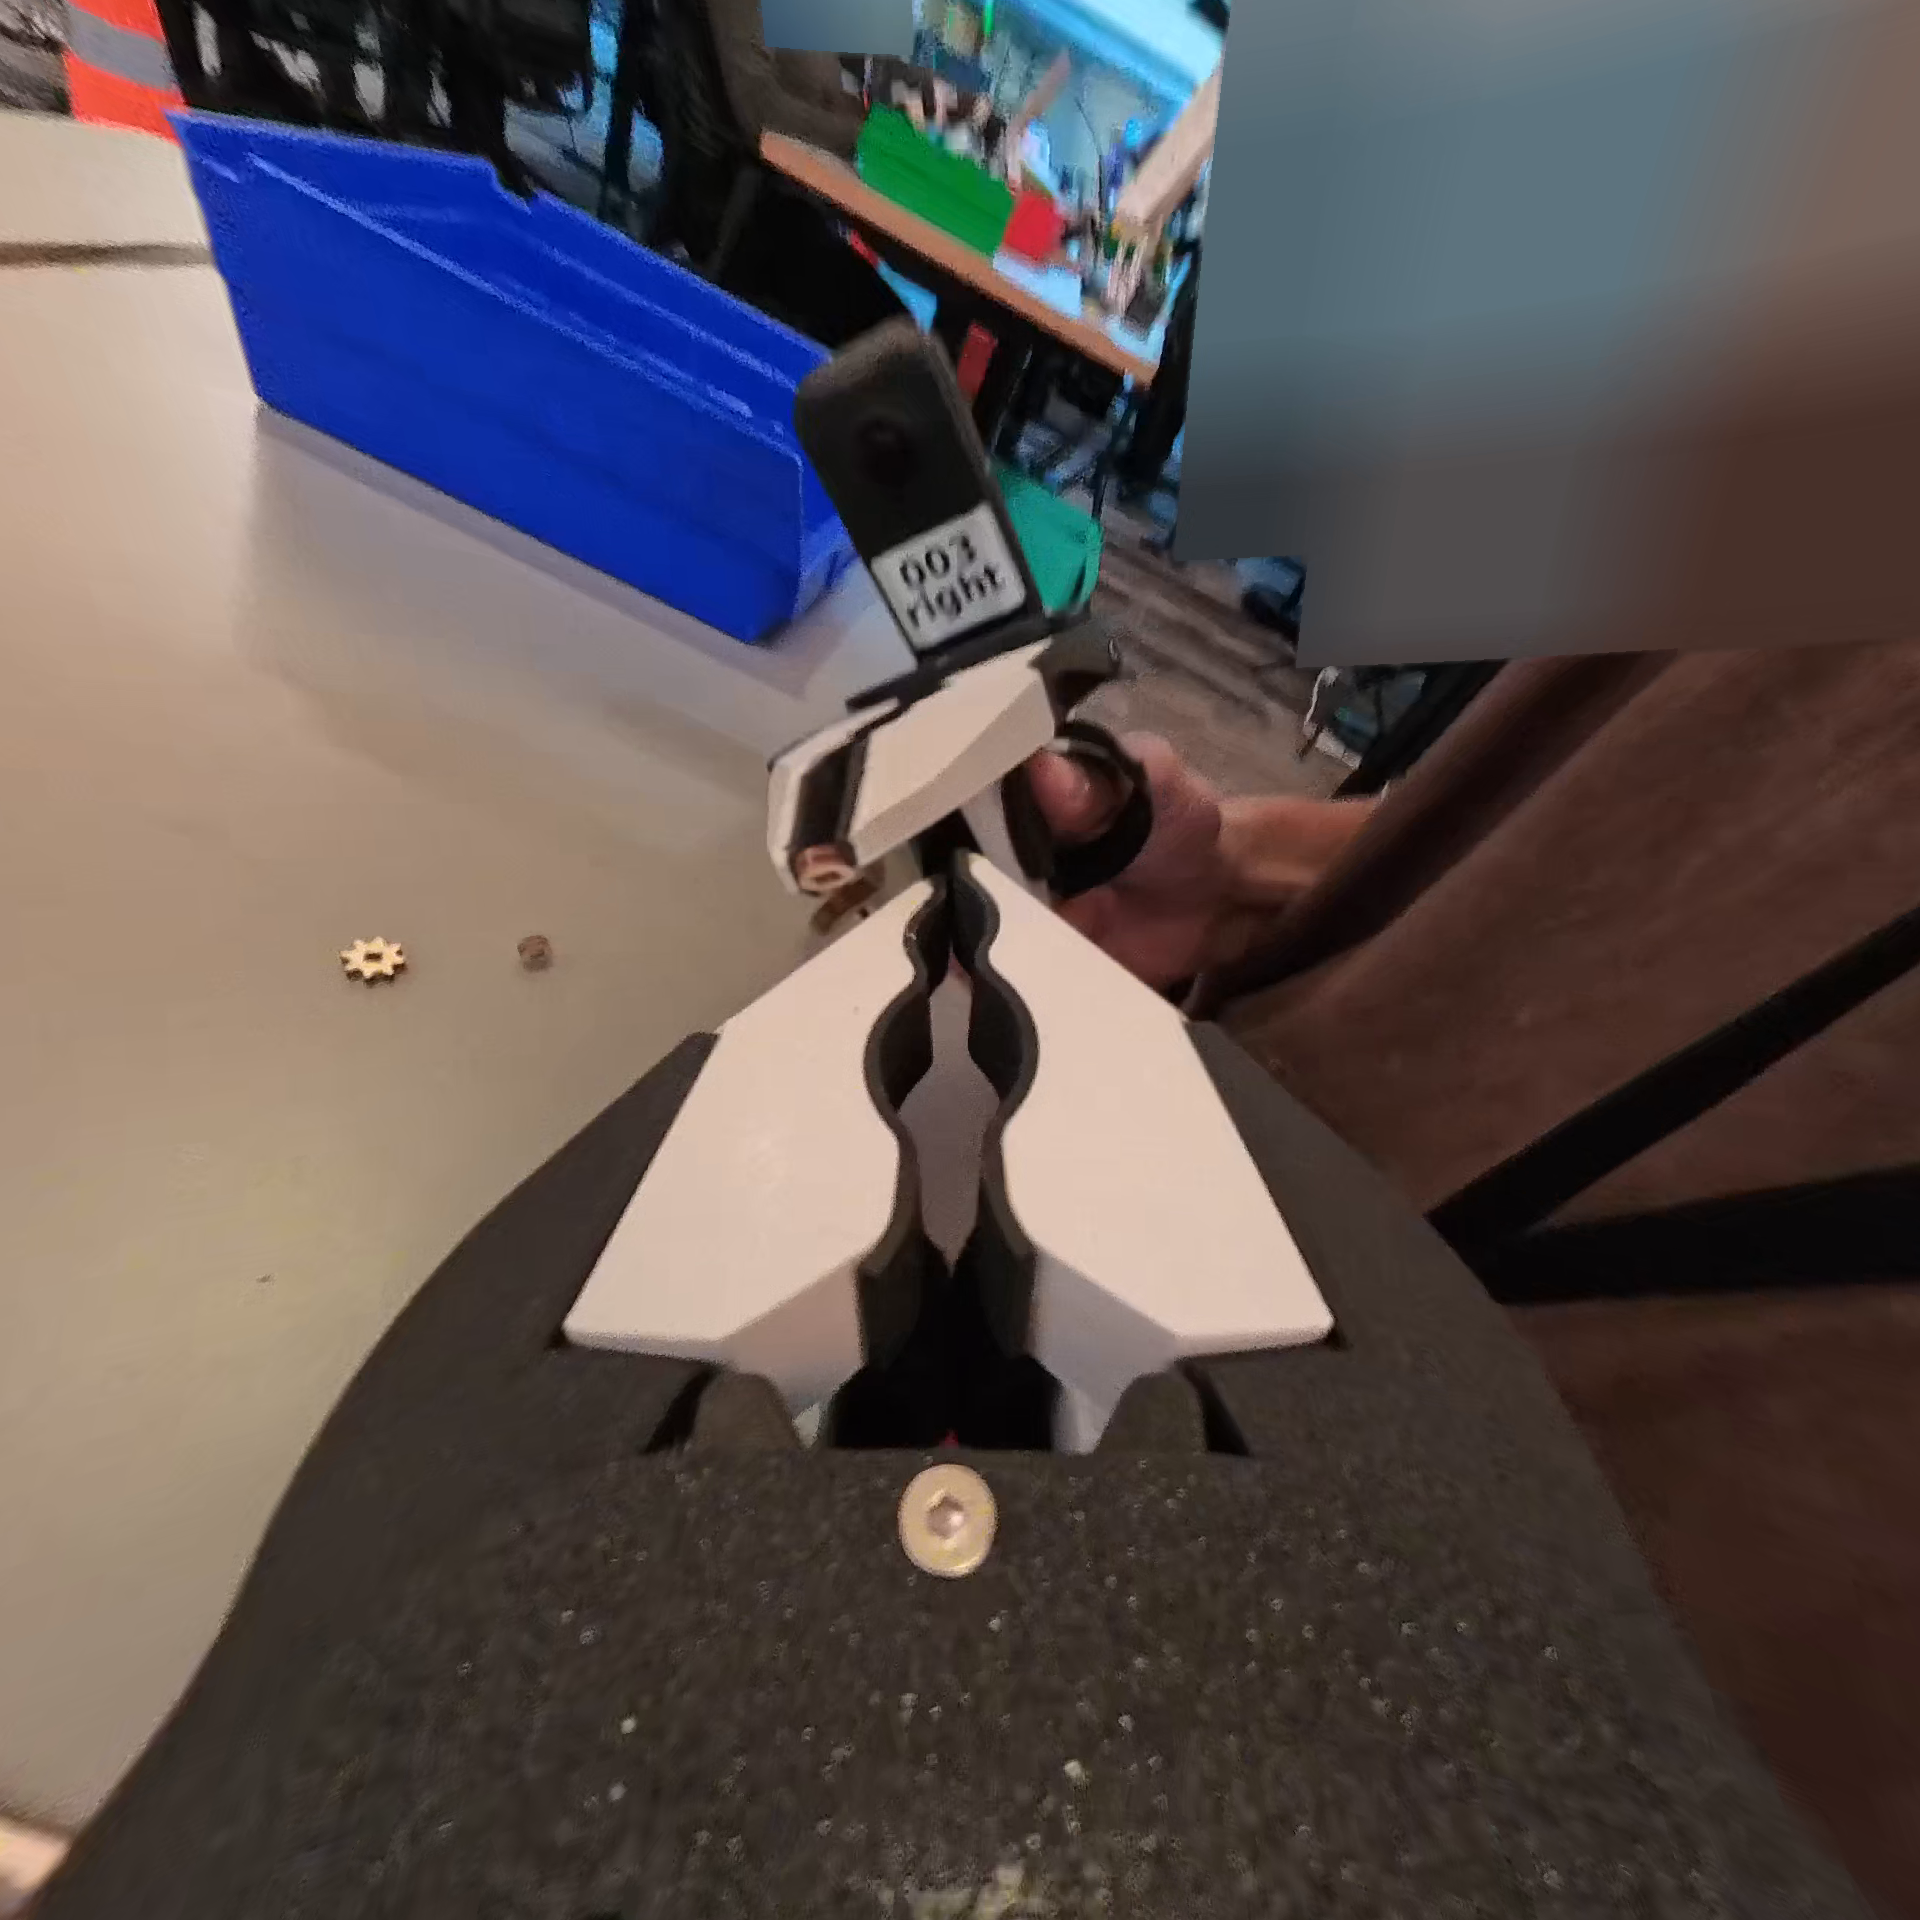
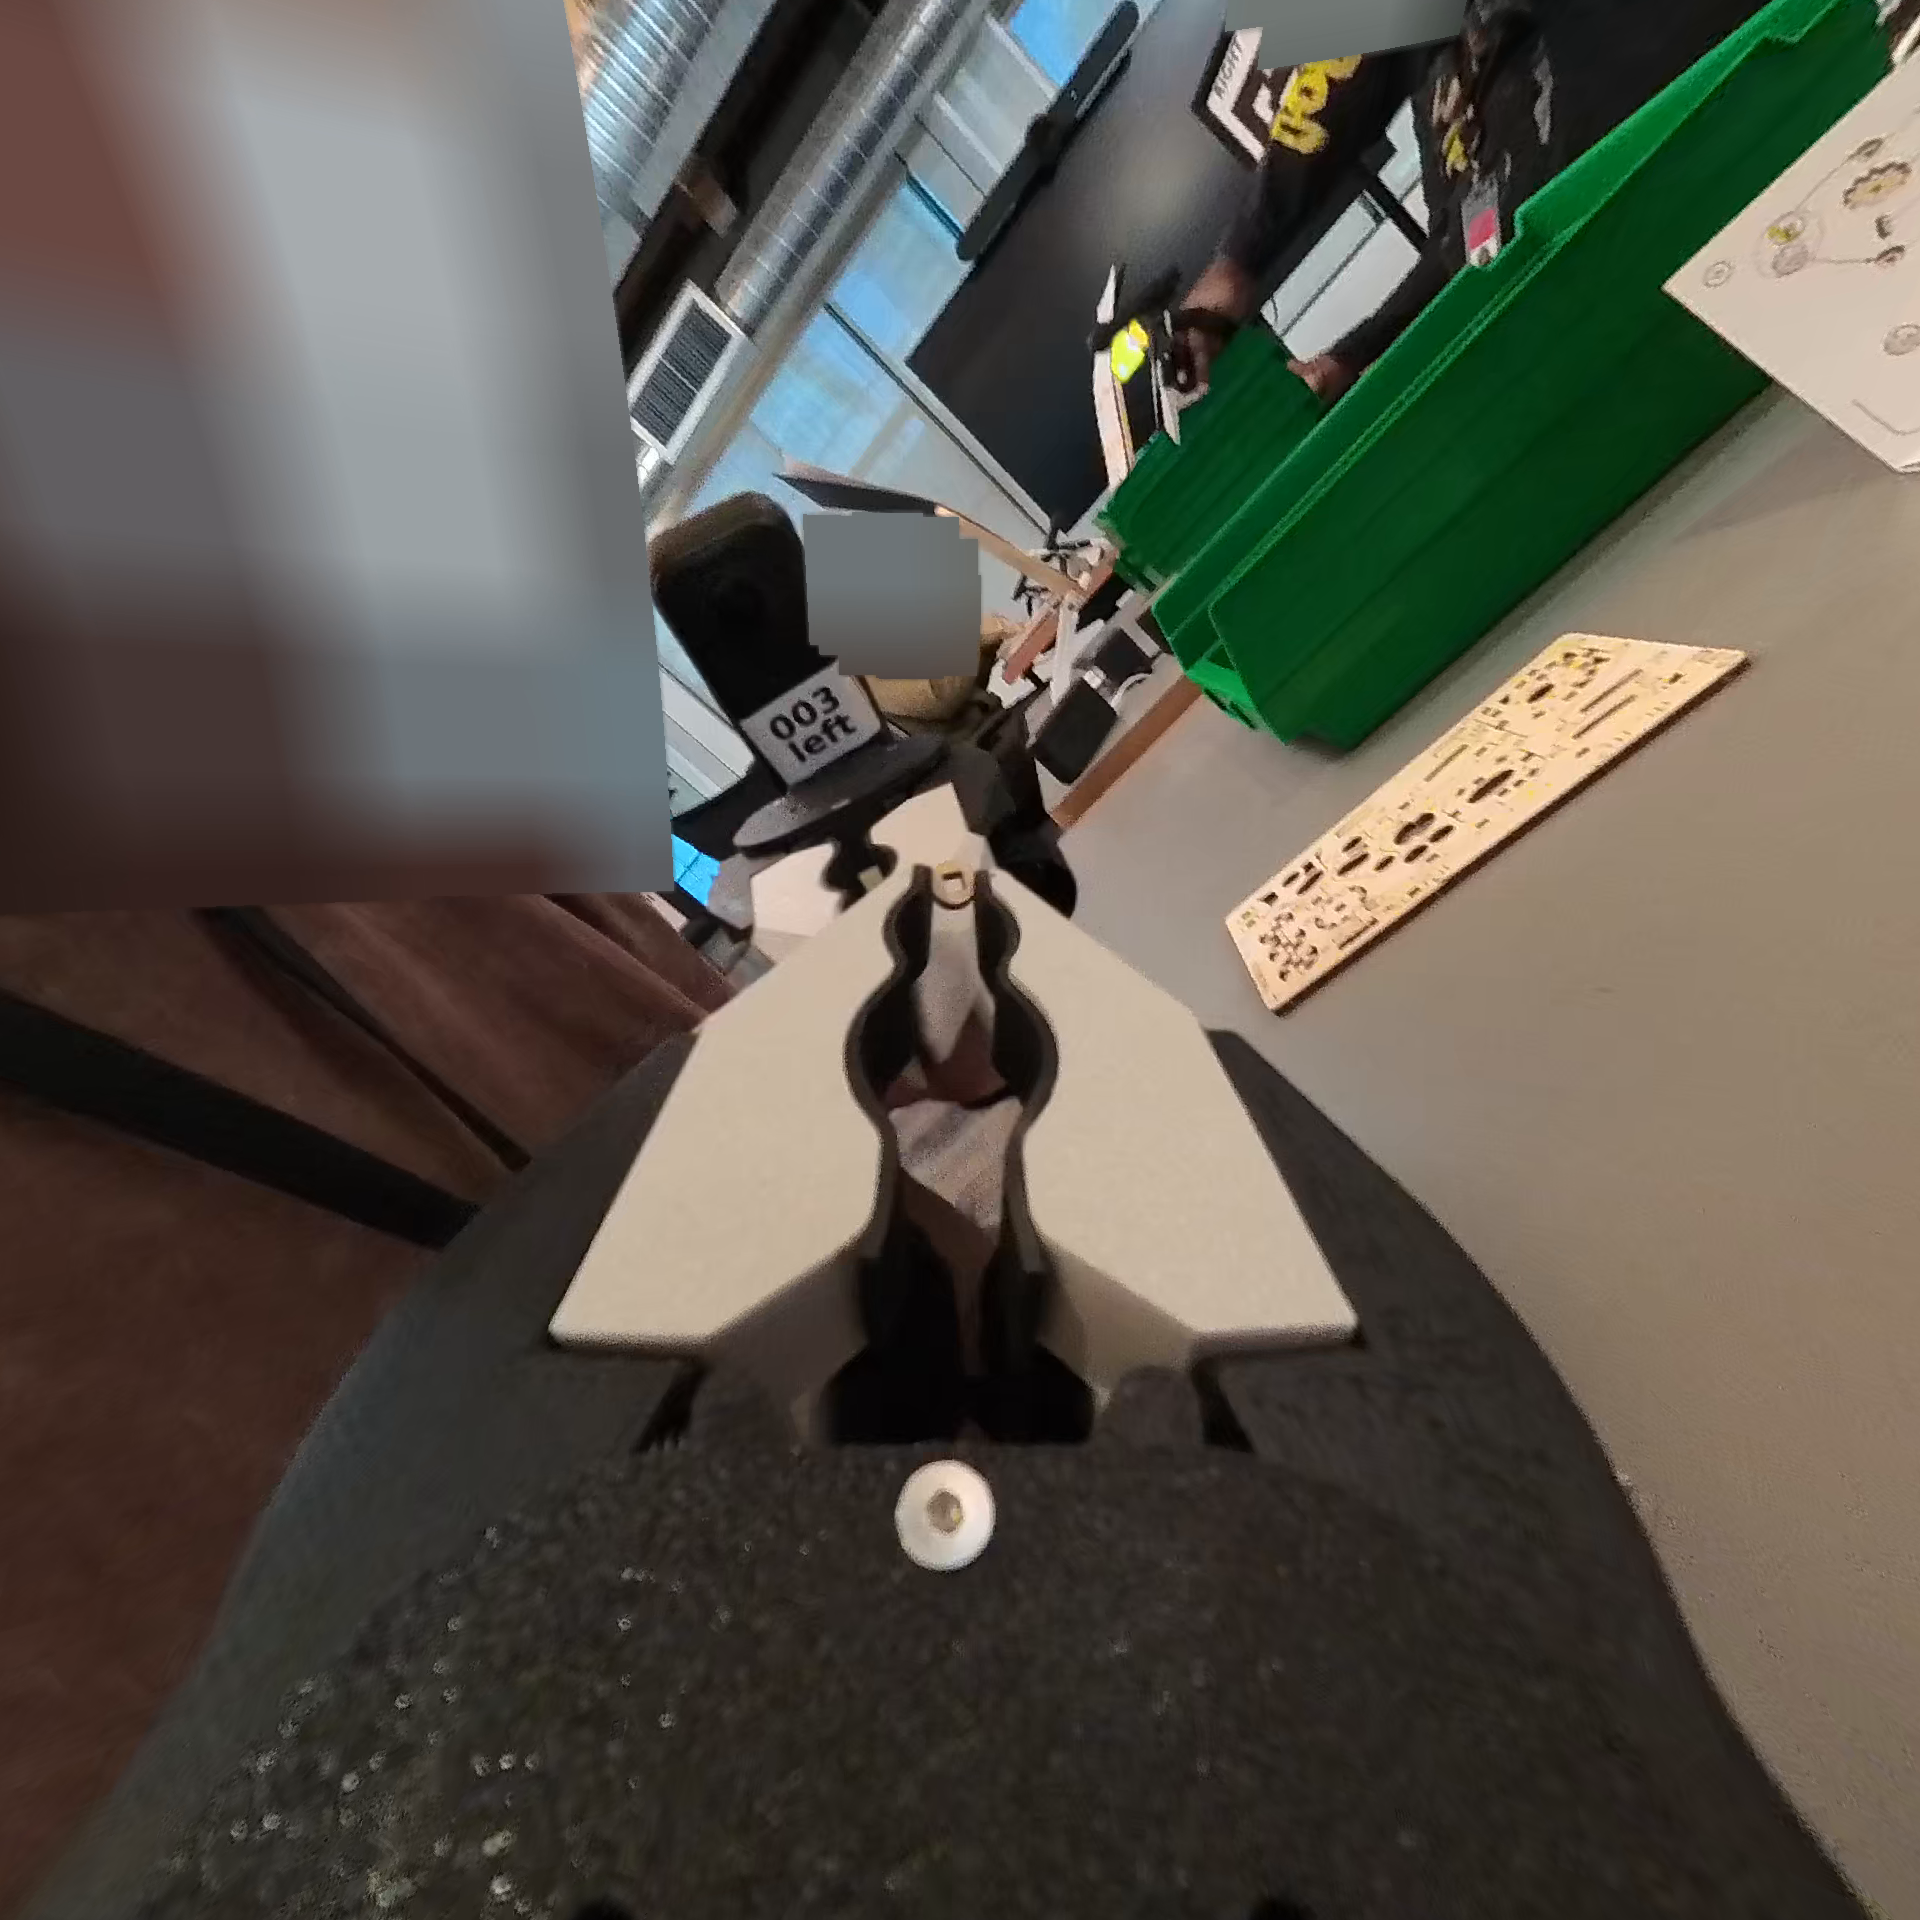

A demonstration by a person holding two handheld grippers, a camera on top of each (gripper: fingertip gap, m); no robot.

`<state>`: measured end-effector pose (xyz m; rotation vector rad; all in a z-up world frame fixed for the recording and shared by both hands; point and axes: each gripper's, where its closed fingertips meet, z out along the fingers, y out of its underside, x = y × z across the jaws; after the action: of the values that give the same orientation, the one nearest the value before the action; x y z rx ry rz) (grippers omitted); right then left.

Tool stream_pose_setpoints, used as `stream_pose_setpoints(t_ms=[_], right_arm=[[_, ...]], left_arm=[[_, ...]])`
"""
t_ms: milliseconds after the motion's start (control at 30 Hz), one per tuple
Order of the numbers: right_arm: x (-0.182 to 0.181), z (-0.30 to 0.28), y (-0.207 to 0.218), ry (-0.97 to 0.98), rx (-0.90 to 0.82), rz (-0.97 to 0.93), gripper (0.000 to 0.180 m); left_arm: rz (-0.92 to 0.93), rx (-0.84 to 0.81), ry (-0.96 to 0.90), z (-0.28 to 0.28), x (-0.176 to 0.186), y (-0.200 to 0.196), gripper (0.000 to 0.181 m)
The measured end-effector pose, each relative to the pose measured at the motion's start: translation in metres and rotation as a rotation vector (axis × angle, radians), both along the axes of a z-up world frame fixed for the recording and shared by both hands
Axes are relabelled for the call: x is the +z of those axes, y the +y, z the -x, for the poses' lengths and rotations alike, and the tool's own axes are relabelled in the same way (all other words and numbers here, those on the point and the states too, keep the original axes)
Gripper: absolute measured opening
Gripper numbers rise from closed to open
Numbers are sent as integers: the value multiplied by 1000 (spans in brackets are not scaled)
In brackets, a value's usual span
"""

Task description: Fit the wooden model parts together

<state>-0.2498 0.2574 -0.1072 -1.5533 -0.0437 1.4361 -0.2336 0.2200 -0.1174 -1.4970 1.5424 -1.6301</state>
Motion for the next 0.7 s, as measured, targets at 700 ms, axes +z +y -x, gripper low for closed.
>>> stream_pose_setpoints(t_ms=[700], right_arm=[[-124,-99,-13,-1091,-122,251,8]], left_arm=[[-373,-76,354,37,-92,27,21]])
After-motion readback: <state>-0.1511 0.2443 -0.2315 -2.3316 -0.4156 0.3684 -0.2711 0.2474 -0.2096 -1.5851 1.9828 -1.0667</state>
